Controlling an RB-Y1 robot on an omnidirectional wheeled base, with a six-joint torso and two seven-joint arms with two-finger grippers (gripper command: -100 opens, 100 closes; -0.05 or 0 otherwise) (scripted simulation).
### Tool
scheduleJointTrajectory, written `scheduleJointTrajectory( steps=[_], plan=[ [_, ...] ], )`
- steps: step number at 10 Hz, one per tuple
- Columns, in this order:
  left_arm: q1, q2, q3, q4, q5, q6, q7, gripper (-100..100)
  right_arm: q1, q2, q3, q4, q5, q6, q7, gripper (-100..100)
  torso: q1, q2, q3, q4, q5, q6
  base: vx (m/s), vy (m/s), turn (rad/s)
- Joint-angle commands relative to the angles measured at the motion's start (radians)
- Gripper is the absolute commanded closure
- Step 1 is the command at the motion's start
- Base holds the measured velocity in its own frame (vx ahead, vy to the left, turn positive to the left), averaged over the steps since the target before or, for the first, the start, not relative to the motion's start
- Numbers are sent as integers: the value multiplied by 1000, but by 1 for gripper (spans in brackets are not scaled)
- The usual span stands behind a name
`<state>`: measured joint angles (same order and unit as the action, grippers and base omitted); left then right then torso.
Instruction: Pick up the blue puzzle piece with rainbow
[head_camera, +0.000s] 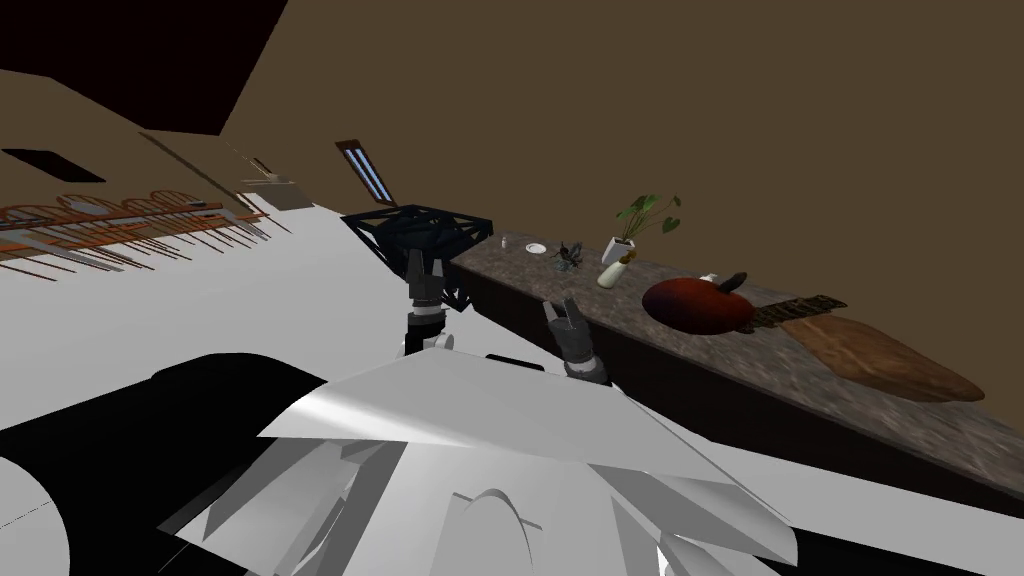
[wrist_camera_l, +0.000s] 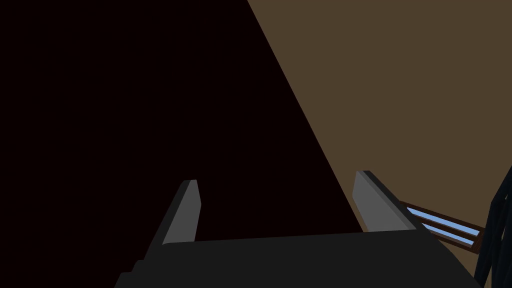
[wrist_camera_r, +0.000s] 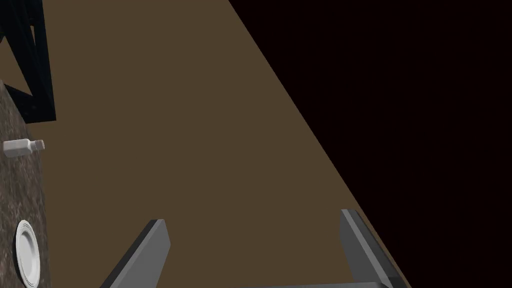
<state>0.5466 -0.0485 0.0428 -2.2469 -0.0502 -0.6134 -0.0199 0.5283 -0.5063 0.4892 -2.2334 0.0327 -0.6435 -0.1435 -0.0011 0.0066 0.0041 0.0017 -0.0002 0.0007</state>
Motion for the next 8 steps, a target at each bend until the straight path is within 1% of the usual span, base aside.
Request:
scheduleJointTrajectory(
  steps=[1, 2, 3, 4, 5, 6, 7, 8],
  plan=[
    [0, 0, 0, 0, 0, 0, 0, 0, -5, -7, 33, 1, 5, 7, 4, -100, 0, 0, 0, 0, 0, 0, -38, 8, -18],
    [0, 0, 0, 0, 0, 0, 0, 0, -6, -55, 73, 39, 11, -12, 2, -100, -1, -3, -2, -1, 0, 0, -77, 19, 241],
    [0, 0, 0, 0, 0, 0, 0, 0, -6, -67, 94, 39, 11, -12, 2, -100, 0, -2, -1, -1, 0, -1, -83, 14, 140],
    [0, 0, 0, 0, 0, 0, 0, 0, -8, -109, 124, 80, 16, -30, 1, -100, -1, -2, -1, 0, 0, 0, -96, 12, 268],
    [0, 0, 0, 0, 0, 0, 0, 0, -8, -130, 148, 80, 16, -30, 1, -100, -1, -1, -1, 0, 0, -1, -85, 6, 97],
    [0, 0, 0, 0, 0, 0, 0, 0, -8, -130, 156, 80, 16, -30, 1, -100, -1, -1, -1, 0, 0, 0, -40, 11, -44],
    [0, 0, 0, 0, 0, 0, 0, 0, -11, -175, 197, 123, 21, -47, 1, -100, -1, -3, -2, -1, 0, 0, -77, 33, 213],
    [0, 0, 0, 0, 0, 0, 0, 0, -11, -196, 220, 123, 21, -47, 1, -100, 0, -2, -1, -1, 0, -1, -71, 30, 149]
  ],
)
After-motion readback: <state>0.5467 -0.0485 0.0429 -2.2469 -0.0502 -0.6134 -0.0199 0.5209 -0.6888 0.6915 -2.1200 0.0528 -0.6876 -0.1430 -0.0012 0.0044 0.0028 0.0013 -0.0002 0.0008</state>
